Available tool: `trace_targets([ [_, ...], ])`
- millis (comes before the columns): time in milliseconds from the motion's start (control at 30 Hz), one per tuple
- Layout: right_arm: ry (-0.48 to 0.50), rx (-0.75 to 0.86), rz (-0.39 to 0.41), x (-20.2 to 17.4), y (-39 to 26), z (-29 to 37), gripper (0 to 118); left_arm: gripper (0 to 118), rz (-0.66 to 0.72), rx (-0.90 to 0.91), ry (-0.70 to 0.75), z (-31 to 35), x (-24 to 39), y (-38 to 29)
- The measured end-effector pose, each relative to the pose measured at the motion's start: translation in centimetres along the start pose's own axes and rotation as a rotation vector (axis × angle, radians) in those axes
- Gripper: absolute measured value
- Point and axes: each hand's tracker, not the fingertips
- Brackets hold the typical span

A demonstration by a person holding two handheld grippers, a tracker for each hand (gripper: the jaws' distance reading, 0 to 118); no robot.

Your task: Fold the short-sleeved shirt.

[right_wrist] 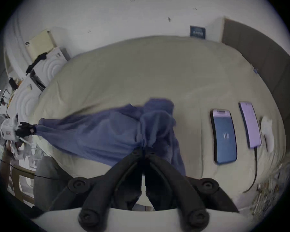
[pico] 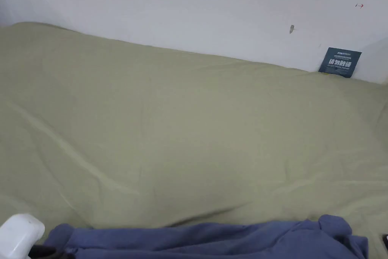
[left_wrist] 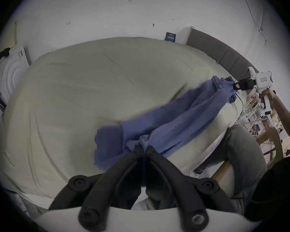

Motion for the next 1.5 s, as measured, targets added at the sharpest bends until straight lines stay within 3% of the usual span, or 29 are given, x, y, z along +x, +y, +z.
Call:
trace_targets([
  [133, -0.013, -0.014, -0.049, 1.1, -0.9, -1.5, 3, 1, 0.049, -0.007, -0.019, -1.3, -0.3, -1.1],
  [200, -0.024, -0.014, -0.054, 1.4, -1.0, -2.1, 3, 7, 0.102, 0.012, -0.021, -1.6, -0.6, -1.3],
  [267, -0.025, -0.012, -0.071, 1.6, -0.9, -2.3, 6, 23, 0.158, 0.023, 0.009, -1.5, -1.1, -1.3],
  [300, -0.008, 0.006, -0.111, 1.8, -0.9, -2.0, 13, 35, 0.205, 0.037, 0.009, -1.1, -1.3, -1.3],
  [367, 0.024, 0.036, -0.182, 3.1, -0.7, -1.1, 78, 90, 0.298, 0.061, 0.009, 0.1, -1.6, -1.2],
  [400, 0.020, 0.056, -0.197, 3.2, -0.5, -0.1, 94, 103, 0.339, 0.088, -0.008, 1.2, -1.8, -1.2],
  [533, -0.064, 0.189, -0.176, 1.6, 1.2, 4.9, 94, 104, 0.454, 0.185, -0.097, 5.4, -0.9, 0.1],
  [600, -0.141, 0.250, -0.120, -1.4, 2.6, 7.3, 94, 104, 0.403, 0.248, -0.032, 7.1, 0.2, 2.5],
  [733, -0.166, 0.302, 0.036, -7.6, 5.6, 7.5, 94, 104, 0.335, 0.336, -0.031, 7.2, 4.6, 8.1],
  [800, -0.210, 0.317, 0.095, -11.5, 6.0, 6.7, 94, 104, 0.256, 0.318, 0.066, 5.8, 8.6, 10.6],
  [867, -0.173, 0.374, 0.108, -14.1, 5.6, 5.4, 94, 101, 0.176, 0.346, 0.161, 3.8, 12.0, 11.7],
  [900, -0.170, 0.395, 0.103, -15.4, 5.0, 4.9, 94, 92, 0.143, 0.376, 0.208, 3.1, 13.5, 11.9],
  [1000, -0.184, 0.384, 0.093, -19.1, 2.6, 3.3, 90, 21, 0.080, 0.340, 0.349, 0.4, 17.5, 11.8],
  [1033, -0.191, 0.382, 0.107, -20.0, 1.8, 2.9, 68, 4, 0.081, 0.326, 0.383, -0.2, 18.5, 11.5],
  [1067, -0.217, 0.383, 0.127, -20.9, 0.7, 2.2, 30, 3, 0.093, 0.325, 0.370, -0.7, 19.4, 10.8],
  [1100, -0.276, 0.409, 0.150, -21.7, -0.2, 1.9, 1, 0, 0.119, 0.336, 0.345, -0.8, 20.0, 9.9],
  [1300, -0.197, 0.382, 0.152, -23.4, -6.0, 0.3, 1, 0, 0.153, 0.306, 0.345, -2.7, 22.7, 4.6],
  [1500, -0.177, 0.392, 0.177, -23.4, -6.6, 1.3, 1, 0, 0.204, 0.249, 0.305, -2.7, 21.1, 2.8],
])
